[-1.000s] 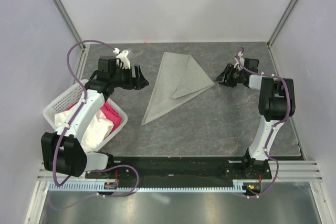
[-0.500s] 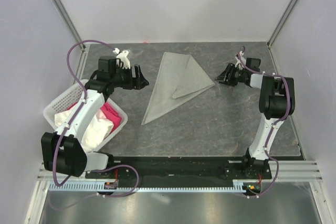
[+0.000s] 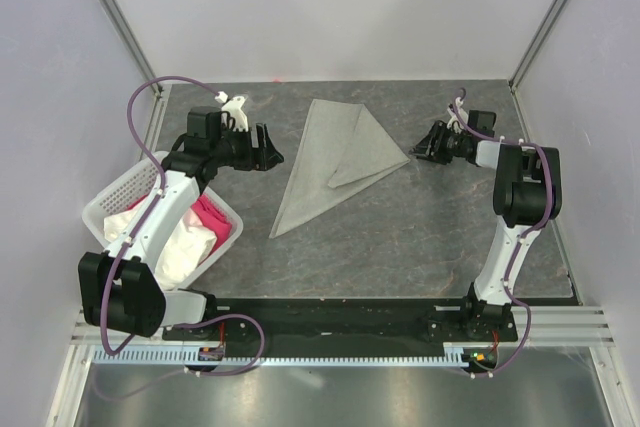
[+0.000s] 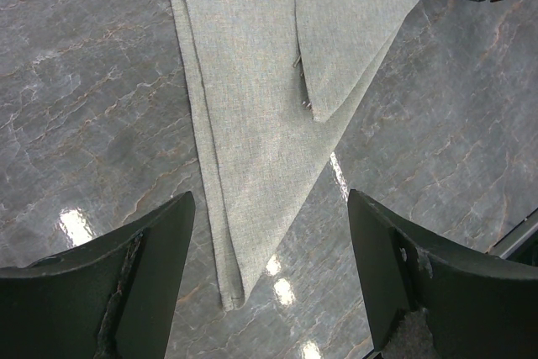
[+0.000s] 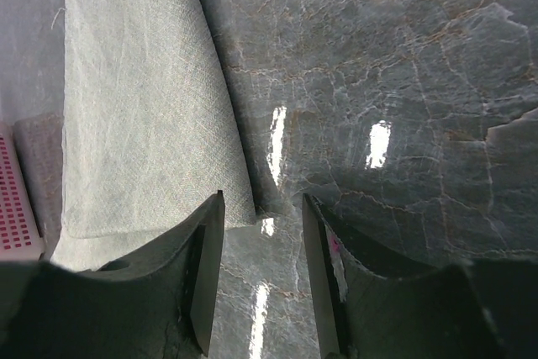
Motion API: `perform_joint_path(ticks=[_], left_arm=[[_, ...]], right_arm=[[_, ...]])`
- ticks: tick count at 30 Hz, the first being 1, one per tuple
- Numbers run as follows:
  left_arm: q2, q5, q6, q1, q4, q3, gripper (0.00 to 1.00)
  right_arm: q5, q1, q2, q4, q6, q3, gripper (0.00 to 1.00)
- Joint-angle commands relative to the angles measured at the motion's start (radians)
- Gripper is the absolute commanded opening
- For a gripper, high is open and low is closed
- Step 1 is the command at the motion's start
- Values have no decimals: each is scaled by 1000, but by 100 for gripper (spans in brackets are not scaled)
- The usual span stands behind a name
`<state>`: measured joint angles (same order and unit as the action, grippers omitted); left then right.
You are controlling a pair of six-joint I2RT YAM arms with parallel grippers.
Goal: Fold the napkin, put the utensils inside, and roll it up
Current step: Fold the napkin
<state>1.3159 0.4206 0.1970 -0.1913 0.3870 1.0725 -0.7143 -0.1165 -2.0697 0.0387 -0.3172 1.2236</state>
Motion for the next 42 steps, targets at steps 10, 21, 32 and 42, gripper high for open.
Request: perform_joint_path(ticks=[10,21,32,42], left_arm=[[-9,20,22,1,-34,-3,81],[-14,26,32,-2,-34,-3,81],[-53,72,111,-20,-76,-35,80],[-130,8,297,-115,-214,-193,79]], right_arm=[[-25,49,-18,-6,32,-21,46],[71,58,26,-36,10,-58,18],[180,58,207,-37,-46,-220,0],[582,9,522,-115,-181,-447,0]])
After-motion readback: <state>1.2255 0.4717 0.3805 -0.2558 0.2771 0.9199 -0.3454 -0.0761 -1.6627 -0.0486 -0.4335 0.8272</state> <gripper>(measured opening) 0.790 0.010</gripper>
